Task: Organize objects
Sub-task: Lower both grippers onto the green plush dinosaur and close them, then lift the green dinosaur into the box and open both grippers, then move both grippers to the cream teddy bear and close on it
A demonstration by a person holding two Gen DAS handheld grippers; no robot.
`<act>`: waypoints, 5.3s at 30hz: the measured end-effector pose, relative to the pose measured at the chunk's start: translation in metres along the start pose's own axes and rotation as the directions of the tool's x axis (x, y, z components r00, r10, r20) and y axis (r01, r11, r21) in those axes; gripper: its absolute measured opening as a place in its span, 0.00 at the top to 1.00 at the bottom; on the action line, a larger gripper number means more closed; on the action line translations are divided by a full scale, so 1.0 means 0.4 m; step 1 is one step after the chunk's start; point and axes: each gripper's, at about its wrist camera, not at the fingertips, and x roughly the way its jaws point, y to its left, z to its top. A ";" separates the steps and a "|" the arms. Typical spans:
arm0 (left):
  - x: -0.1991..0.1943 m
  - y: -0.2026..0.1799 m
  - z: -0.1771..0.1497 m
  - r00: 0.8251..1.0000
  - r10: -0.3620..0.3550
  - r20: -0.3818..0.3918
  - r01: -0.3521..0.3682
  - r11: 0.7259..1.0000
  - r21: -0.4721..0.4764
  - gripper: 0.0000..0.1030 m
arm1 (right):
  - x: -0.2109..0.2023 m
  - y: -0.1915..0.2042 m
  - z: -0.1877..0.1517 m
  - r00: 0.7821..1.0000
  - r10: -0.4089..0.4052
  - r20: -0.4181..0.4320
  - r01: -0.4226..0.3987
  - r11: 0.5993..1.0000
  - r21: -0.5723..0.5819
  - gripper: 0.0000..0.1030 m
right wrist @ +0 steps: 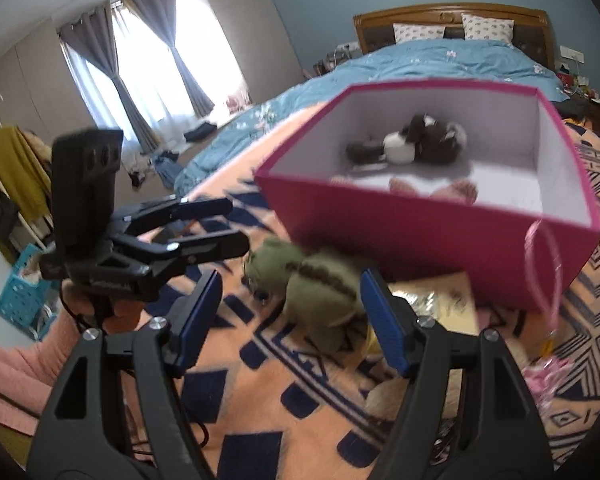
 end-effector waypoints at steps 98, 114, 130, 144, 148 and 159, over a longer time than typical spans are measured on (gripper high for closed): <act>-0.115 -0.100 0.119 0.992 -0.014 0.126 0.007 0.998 0.059 0.34 | -0.115 0.064 0.108 0.955 -0.152 0.255 0.163 0.986 -0.022 0.55; 0.046 -0.010 0.274 0.995 0.027 0.097 -0.027 1.000 -0.003 0.34 | -0.041 -0.060 0.291 0.953 -0.154 0.262 0.158 0.987 0.005 0.55; 0.172 0.052 0.277 0.994 0.108 0.013 -0.108 0.993 -0.043 0.34 | 0.129 -0.191 0.310 0.982 -0.168 0.085 0.160 0.983 0.091 0.54; 0.072 -0.003 0.218 0.994 0.053 0.093 -0.053 0.999 -0.004 0.29 | 0.060 -0.158 0.251 0.986 -0.127 0.106 0.121 0.990 0.067 0.49; 0.031 -0.034 0.193 0.992 0.018 0.124 -0.021 1.000 0.020 0.25 | 0.010 -0.146 0.222 0.985 -0.118 0.127 0.111 0.992 0.064 0.48; 0.010 -0.151 0.108 0.993 -0.081 0.092 0.069 0.990 0.122 0.25 | -0.123 -0.126 0.093 0.978 -0.143 0.152 0.132 0.988 0.076 0.45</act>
